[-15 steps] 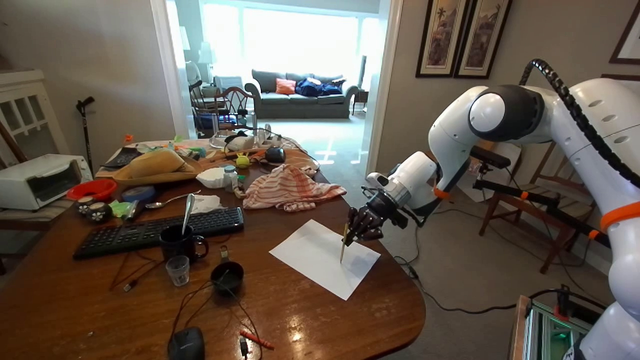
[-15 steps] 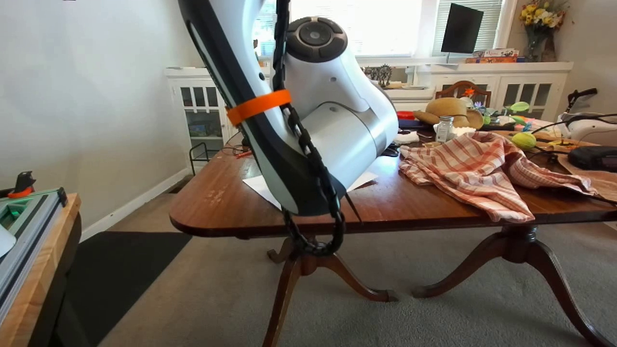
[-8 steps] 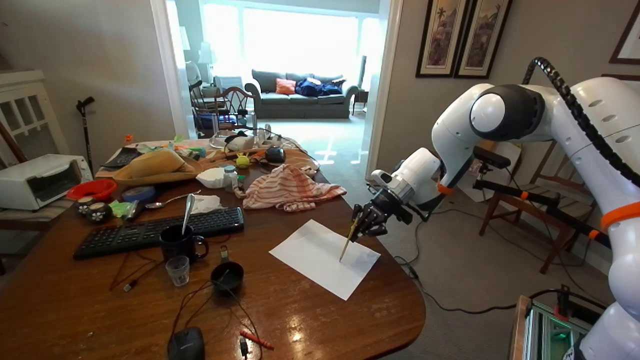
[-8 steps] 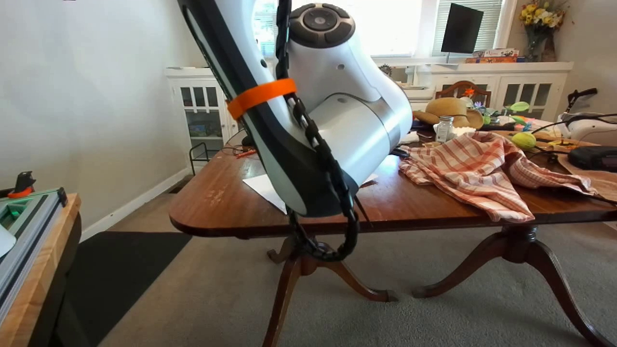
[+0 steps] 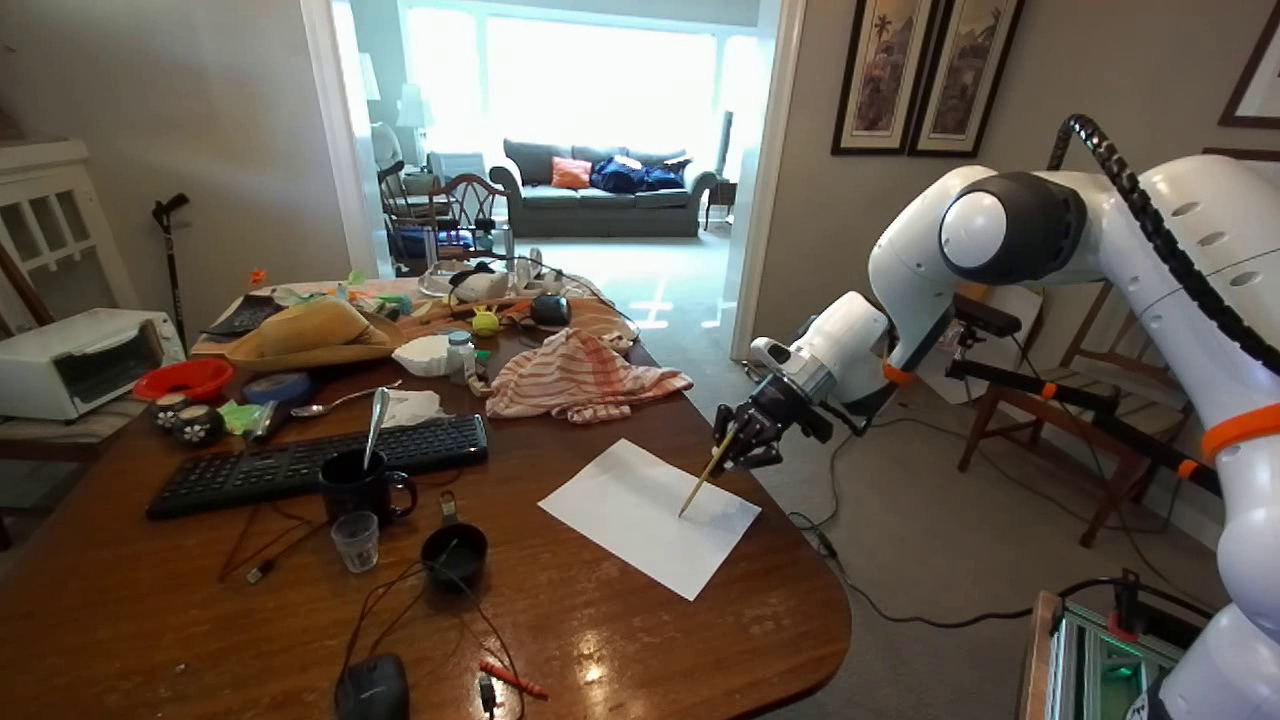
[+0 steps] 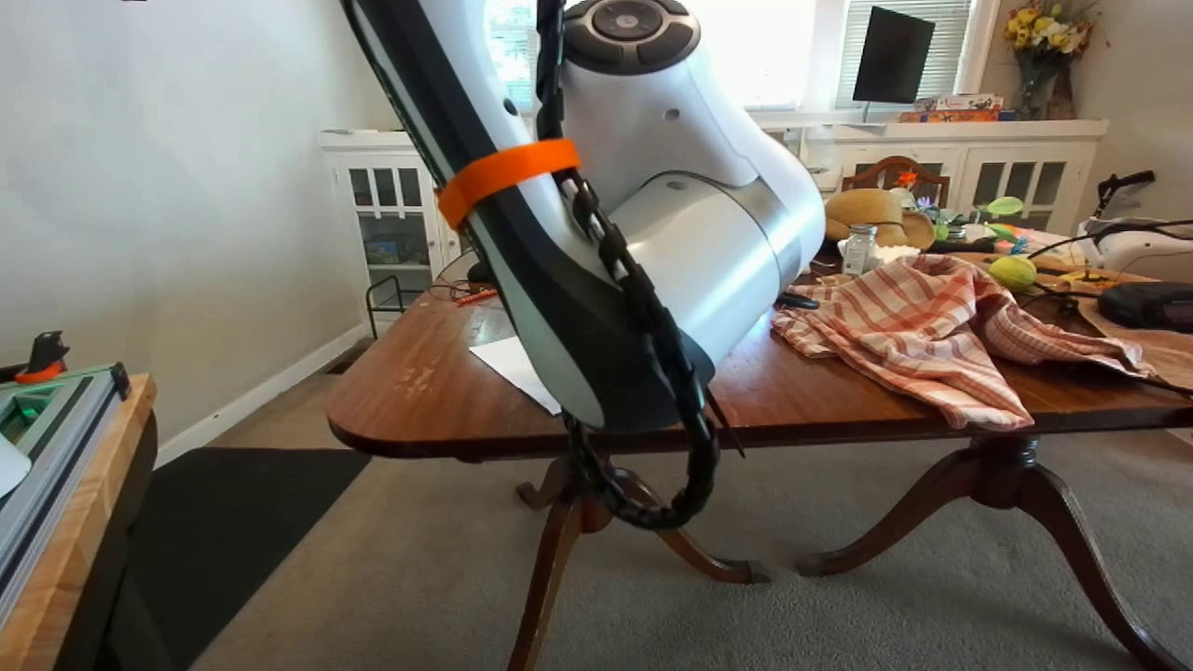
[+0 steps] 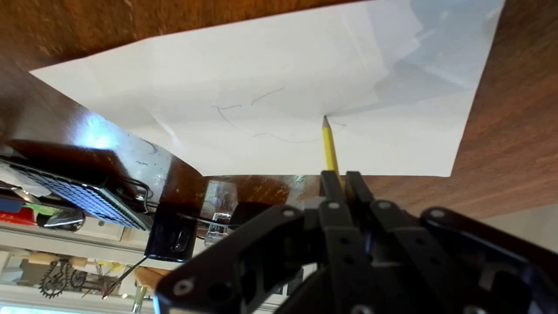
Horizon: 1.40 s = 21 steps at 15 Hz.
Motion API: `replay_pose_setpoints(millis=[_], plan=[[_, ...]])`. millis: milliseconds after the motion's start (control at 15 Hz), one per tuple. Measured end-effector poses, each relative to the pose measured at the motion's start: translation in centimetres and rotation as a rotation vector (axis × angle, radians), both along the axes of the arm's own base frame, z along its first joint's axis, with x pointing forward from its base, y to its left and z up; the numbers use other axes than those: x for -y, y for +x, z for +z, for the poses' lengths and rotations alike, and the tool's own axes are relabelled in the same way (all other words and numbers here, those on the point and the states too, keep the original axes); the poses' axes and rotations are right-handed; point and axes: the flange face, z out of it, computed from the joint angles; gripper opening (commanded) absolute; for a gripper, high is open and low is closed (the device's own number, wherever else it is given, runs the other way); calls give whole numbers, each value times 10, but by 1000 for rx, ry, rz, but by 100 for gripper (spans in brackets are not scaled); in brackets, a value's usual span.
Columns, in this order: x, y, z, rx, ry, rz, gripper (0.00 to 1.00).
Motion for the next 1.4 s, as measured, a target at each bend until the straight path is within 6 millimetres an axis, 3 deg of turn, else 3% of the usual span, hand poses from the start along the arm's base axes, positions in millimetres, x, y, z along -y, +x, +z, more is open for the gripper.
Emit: replay_pose_setpoints(millis=[1400], plan=[[25,9,2,-43,-183,-60,2]])
